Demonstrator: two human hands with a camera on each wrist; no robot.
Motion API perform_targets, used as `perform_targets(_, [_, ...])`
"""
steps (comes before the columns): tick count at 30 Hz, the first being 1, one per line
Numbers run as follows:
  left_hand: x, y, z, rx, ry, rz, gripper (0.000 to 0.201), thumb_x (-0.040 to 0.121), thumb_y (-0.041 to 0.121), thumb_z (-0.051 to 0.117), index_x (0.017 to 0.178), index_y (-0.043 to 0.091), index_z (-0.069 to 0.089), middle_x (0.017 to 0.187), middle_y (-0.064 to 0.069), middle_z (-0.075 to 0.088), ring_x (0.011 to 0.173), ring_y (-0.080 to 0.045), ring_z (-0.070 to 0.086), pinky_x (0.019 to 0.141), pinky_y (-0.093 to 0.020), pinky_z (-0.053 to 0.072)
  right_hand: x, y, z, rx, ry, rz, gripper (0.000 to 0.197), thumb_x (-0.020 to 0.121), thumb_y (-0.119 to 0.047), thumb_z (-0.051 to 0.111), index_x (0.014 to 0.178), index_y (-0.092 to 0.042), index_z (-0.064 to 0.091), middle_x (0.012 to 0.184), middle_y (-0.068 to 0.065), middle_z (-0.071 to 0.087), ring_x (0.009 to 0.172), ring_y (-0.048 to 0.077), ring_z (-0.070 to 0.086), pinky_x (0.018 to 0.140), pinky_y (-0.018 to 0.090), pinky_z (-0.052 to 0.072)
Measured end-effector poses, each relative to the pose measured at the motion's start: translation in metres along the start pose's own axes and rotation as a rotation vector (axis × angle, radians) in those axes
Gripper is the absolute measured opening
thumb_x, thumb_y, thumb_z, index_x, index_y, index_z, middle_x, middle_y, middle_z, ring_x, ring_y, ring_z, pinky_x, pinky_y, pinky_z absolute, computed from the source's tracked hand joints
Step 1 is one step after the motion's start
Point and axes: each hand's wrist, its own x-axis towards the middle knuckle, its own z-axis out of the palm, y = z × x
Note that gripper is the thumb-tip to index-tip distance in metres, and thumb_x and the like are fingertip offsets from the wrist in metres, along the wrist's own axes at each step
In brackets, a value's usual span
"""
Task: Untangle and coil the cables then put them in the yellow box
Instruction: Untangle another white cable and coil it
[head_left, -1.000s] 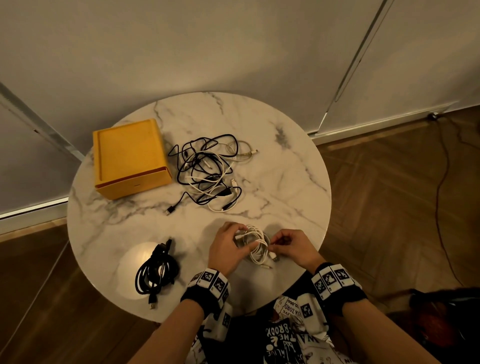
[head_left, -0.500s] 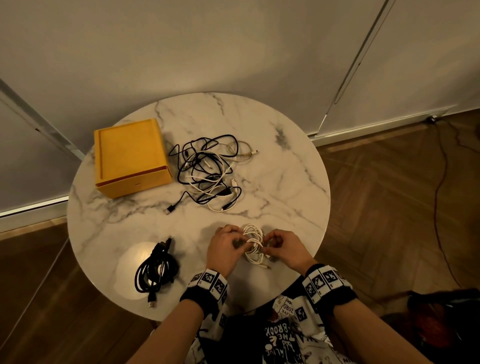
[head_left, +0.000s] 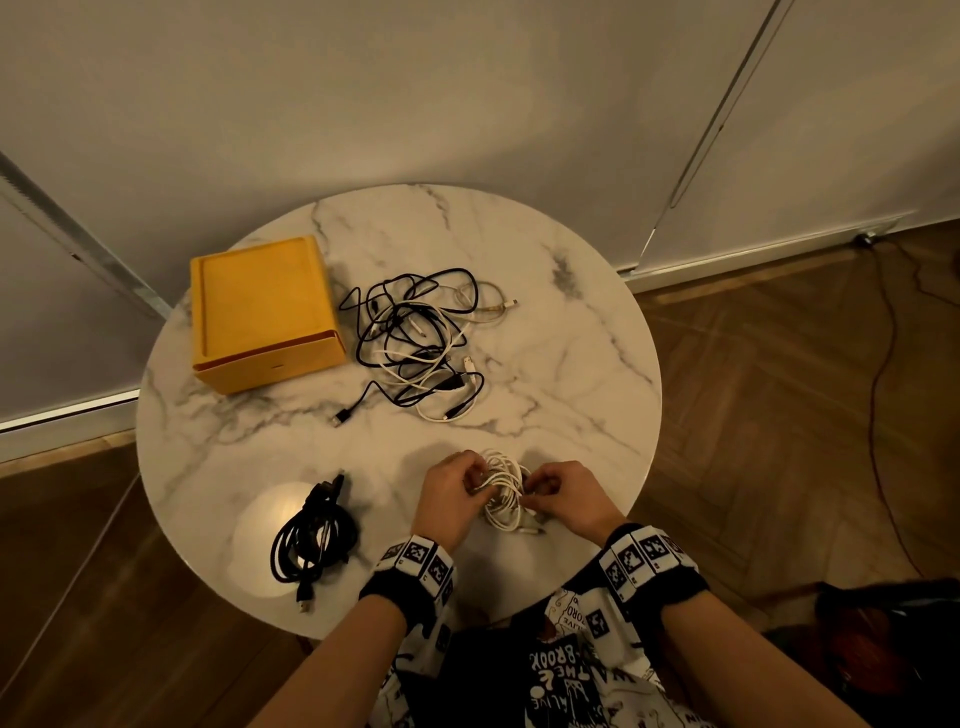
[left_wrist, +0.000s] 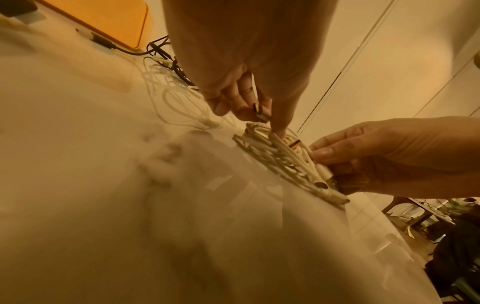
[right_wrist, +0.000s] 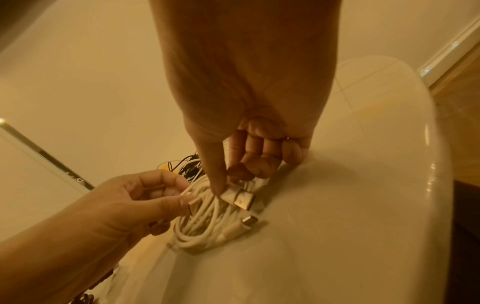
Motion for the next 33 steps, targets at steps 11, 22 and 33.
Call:
perform_targets(11, [-0.002,0.005,0.002,0.092,-0.067,0.010,0.017,0.068,0.008,0.077,0.084,0.012,0.072,0.074,-0.003,0.065,0.065,-0.017,0.058,0.065,-0.028,0.049,-0.002,0.002,0.004,-0.213,0.002,-0.011,0.015,0.073,-0.024,0.081,0.080,-0.014,0.072,0.070,-0.003,0.069,0.058,0.001,0.060,0.054,0.013,0.043])
perform_targets(22, [-0.004,0.018,-0.007,0.115,-0.071,0.007,0.011,0.066,0.016,0.083,0.073,0.017,0.075,0.071,0.003,0.068,0.061,-0.006,0.055,0.061,-0.004,0.035,-0.020,-0.010,-0.012,-0.067,-0.043,-0.073,0.013,0.079,-0.011,0.077,0.073,-0.020,0.070,0.068,0.000,0.069,0.056,0.003,0.062,0.057,0.015,0.049])
perform_targets(33, [-0.006,0.047,-0.028,-0.172,0.119,0.069,0.017,0.070,0.002,0.080,0.083,0.012,0.080,0.076,0.003,0.072,0.072,0.000,0.065,0.067,-0.008,0.045,-0.030,-0.050,-0.019,0.444,-0.255,-0.044,0.017,0.086,-0.005,0.067,0.103,-0.004,0.072,0.086,0.017,0.073,0.067,0.023,0.071,0.058,0.022,0.052])
